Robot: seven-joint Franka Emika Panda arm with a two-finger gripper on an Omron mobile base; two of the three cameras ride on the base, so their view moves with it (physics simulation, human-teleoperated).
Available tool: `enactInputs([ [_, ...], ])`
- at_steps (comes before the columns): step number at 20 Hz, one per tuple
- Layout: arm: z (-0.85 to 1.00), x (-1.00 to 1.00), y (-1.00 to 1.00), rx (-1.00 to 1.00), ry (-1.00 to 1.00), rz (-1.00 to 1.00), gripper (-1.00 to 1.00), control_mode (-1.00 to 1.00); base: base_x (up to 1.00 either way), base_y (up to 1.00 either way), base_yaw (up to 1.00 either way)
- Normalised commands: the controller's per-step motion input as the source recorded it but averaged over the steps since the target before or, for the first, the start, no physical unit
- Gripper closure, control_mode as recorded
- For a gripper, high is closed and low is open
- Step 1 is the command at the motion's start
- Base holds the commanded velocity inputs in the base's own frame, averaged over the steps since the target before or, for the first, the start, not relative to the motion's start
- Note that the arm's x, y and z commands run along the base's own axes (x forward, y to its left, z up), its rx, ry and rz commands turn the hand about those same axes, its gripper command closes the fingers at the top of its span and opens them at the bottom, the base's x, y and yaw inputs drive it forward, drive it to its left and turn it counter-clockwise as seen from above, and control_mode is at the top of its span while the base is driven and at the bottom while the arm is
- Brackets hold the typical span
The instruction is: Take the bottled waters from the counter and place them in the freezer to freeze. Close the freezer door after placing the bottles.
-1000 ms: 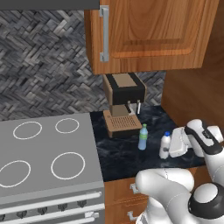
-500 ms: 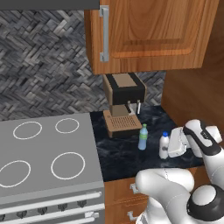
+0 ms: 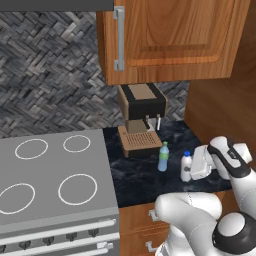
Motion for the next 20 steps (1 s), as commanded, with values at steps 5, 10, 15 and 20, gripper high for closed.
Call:
enactInputs([
  [5, 0.36, -0.03, 0.00, 0.01, 0.03, 0.00, 1.00, -1.00, 0.00, 0.00, 0.00],
  [10, 0.87, -0.47, 0.14, 0.05, 0.00, 0.00, 1.00, -1.00, 0.00, 0.00, 0.00],
  [15, 0.97, -0.64, 0.36, 0.13, 0.00, -0.02, 1.00, -1.00, 0.00, 0.00, 0.00],
  [20, 0.95, -0.68, 0.48, 0.14, 0.00, -0.03, 1.00, -1.00, 0.00, 0.00, 0.00],
])
